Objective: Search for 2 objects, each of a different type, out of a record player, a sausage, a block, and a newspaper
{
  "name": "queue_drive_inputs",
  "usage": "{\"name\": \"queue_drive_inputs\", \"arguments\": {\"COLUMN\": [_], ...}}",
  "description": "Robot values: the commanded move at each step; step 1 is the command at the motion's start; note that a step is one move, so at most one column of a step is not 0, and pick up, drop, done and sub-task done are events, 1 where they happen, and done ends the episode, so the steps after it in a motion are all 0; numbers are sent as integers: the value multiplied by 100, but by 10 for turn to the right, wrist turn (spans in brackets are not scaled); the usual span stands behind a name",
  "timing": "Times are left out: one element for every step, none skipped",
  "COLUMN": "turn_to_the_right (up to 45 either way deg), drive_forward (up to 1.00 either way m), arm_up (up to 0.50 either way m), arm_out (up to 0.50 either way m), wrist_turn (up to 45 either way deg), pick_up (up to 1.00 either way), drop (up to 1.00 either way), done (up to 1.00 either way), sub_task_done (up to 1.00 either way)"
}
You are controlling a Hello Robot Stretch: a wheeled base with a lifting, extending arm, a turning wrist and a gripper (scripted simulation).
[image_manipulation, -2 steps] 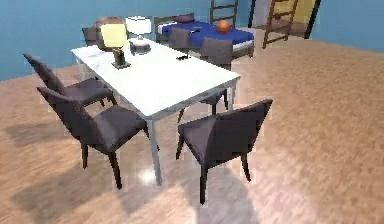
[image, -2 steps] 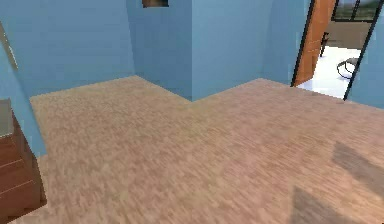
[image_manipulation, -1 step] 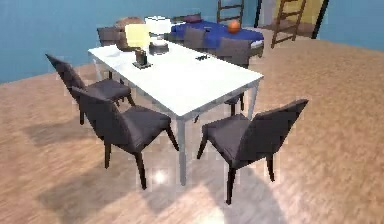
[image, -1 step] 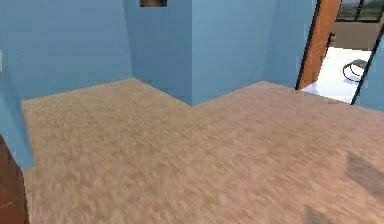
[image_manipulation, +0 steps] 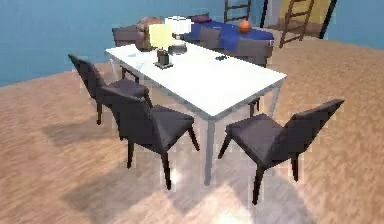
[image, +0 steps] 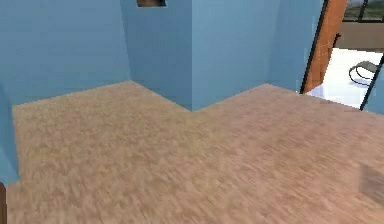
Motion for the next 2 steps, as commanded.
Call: {"name": "queue_drive_inputs", "arguments": {"turn_to_the_right": [390,0], "drive_forward": [0,100], "arm_up": [0,0], "arm_out": [0,0], "wrist_turn": [0,0], "pick_up": [0,0], "drop": [0,0], "done": [0,0], "sub_task_done": [0,0]}}
